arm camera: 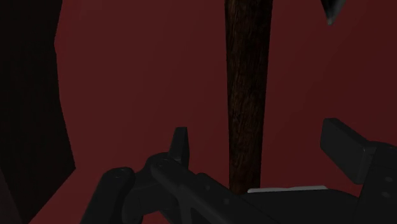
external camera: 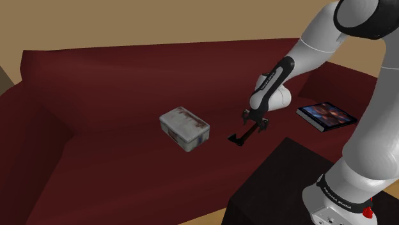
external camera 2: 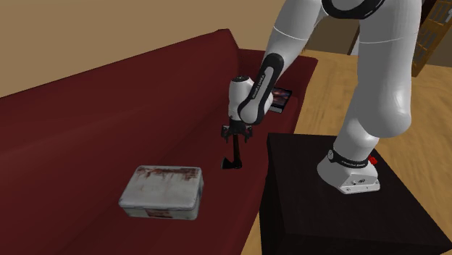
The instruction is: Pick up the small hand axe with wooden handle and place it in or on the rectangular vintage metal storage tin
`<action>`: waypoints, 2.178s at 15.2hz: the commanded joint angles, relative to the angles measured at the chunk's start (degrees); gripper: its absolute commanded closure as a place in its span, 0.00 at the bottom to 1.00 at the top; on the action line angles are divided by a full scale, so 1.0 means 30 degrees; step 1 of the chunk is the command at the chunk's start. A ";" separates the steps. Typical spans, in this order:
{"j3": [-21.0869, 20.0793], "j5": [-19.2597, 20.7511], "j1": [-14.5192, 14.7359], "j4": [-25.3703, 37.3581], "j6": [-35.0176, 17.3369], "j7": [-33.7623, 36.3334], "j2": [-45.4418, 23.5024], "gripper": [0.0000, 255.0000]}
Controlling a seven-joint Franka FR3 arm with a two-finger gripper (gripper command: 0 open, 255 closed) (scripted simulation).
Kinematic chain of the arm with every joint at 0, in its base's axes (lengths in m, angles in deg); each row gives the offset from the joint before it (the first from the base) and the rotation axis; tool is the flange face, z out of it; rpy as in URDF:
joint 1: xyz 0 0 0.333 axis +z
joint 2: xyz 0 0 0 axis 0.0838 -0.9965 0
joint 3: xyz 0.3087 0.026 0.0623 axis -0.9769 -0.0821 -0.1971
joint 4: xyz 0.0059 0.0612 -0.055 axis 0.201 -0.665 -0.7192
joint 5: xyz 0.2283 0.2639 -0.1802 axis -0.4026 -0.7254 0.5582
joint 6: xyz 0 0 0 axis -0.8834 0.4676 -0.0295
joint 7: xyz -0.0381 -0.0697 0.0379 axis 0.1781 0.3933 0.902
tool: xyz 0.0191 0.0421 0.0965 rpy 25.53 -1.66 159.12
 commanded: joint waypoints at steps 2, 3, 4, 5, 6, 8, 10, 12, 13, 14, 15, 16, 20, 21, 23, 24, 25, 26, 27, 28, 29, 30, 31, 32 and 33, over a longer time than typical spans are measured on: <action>-0.0050 -0.0109 -0.0076 0.0256 -0.0790 0.0016 -0.1030 0.00; -0.0084 -0.0134 -0.0106 0.0346 -0.1020 -0.0004 -0.1350 0.00; -0.0118 -0.0157 -0.0136 0.0441 -0.1246 -0.0023 -0.1671 0.00; -0.0151 -0.0177 -0.0166 0.0540 -0.1469 -0.0039 -0.1993 0.00; -0.0170 -0.0186 -0.0184 0.0599 -0.1596 -0.0047 -0.2179 0.00; -0.0171 -0.0185 -0.0185 0.0599 -0.1597 -0.0046 -0.2179 0.00; -0.0171 -0.0185 -0.0185 0.0599 -0.1596 -0.0046 -0.2179 0.00; -0.0171 -0.0185 -0.0185 0.0599 -0.1596 -0.0046 -0.2179 0.00; -0.0171 -0.0185 -0.0185 0.0599 -0.1596 -0.0046 -0.2179 0.00; -0.0171 -0.0185 -0.0185 0.0599 -0.1596 -0.0046 -0.2179 1.00; -0.0171 -0.0185 -0.0185 0.0599 -0.1596 -0.0046 -0.2179 1.00; -0.0171 -0.0184 -0.0201 0.0606 -0.1577 -0.0061 -0.2166 1.00; -0.0179 -0.0186 -0.0241 0.0633 -0.1586 -0.0095 -0.2204 1.00; -0.0168 -0.0183 -0.0190 0.0613 -0.1561 -0.0052 -0.2159 1.00; -0.0173 -0.0185 -0.0187 0.0600 -0.1596 -0.0045 -0.2180 1.00; -0.0141 -0.0165 -0.0160 0.0502 -0.1374 -0.0031 -0.1860 1.00; -0.0106 -0.0143 -0.0130 0.0410 -0.1145 -0.0015 -0.1539 1.00; -0.0072 -0.0121 -0.0101 0.0322 -0.0915 0.0001 -0.1221 1.00; -0.0037 -0.0096 -0.0073 0.0238 -0.0680 0.0019 -0.0903 1.00; -0.0003 -0.0069 -0.0044 0.0159 -0.0443 0.0039 -0.0587 1.00; 0.0032 -0.0039 -0.0017 0.0085 -0.0202 0.0060 -0.0271 1.00; 0.0067 -0.0008 0.0011 0.0015 0.0042 0.0082 0.0042 1.00; 0.0101 0.0024 0.0038 -0.0050 0.0290 0.0105 0.0355 1.00; 0.0134 0.0059 0.0063 -0.0110 0.0540 0.0129 0.0666 1.00; 0.0166 0.0096 0.0087 -0.0166 0.0793 0.0155 0.0975 1.00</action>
